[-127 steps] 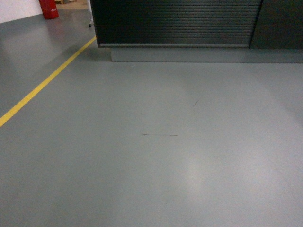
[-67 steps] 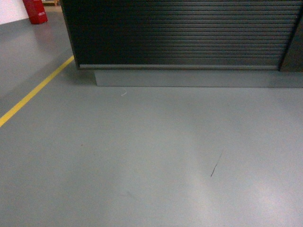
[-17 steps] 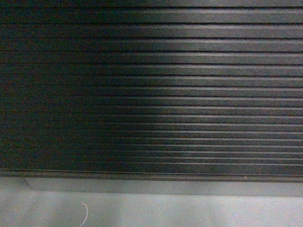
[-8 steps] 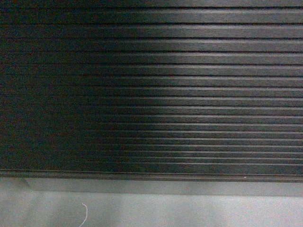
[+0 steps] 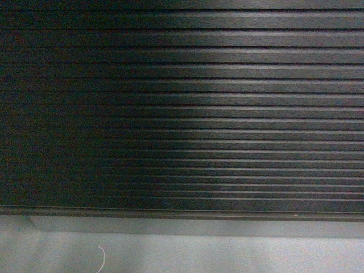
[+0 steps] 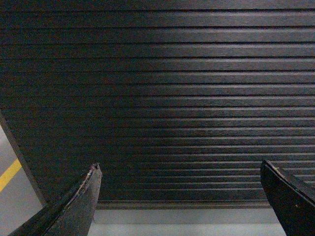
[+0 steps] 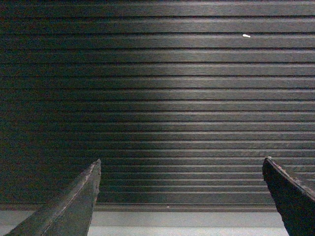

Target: Place dark red mango on scale at checkout

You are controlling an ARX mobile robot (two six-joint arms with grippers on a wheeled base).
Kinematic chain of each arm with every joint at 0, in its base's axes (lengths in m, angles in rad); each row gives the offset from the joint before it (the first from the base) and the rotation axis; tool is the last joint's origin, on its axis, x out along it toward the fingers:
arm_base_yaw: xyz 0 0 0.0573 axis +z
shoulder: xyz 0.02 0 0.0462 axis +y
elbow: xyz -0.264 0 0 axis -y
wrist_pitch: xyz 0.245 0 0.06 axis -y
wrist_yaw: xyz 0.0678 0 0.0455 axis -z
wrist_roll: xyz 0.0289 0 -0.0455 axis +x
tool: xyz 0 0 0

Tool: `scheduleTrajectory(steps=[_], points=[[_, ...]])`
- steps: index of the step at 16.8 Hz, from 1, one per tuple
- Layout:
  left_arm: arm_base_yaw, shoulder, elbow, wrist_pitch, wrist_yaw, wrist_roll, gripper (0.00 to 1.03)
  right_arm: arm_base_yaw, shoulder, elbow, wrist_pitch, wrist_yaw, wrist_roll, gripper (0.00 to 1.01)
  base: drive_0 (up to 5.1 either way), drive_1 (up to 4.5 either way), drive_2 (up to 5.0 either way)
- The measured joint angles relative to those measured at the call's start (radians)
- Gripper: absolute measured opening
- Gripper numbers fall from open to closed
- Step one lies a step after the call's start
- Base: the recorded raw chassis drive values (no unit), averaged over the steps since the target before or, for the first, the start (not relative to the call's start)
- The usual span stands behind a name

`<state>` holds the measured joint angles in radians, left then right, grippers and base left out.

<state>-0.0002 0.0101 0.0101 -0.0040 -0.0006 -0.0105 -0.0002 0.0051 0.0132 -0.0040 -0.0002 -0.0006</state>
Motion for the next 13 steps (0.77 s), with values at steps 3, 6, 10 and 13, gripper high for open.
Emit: scheduleTrajectory(steps=[3, 6, 10, 13], points=[[0.0, 0.0, 0.0, 0.0, 0.0, 0.0, 0.98, 0.0, 0.0, 0.0, 0.0, 0.0, 0.0, 0.98, -0.2, 1.31, -1.7], [0.0, 0.0, 0.0, 0.0, 0.0, 0.0, 0.98, 0.0, 0.0, 0.0, 0.0, 0.0, 0.0, 0.98, -0.2, 1.31, -1.7], [0.0, 0.0, 0.0, 0.0, 0.0, 0.0, 0.98, 0.0, 0.0, 0.0, 0.0, 0.0, 0.0, 0.98, -0.2, 1.31, -1.7], [0.0, 0.0, 0.0, 0.0, 0.0, 0.0, 0.98, 0.0, 0.0, 0.0, 0.0, 0.0, 0.0, 0.98, -0.2, 1.31, -1.7]])
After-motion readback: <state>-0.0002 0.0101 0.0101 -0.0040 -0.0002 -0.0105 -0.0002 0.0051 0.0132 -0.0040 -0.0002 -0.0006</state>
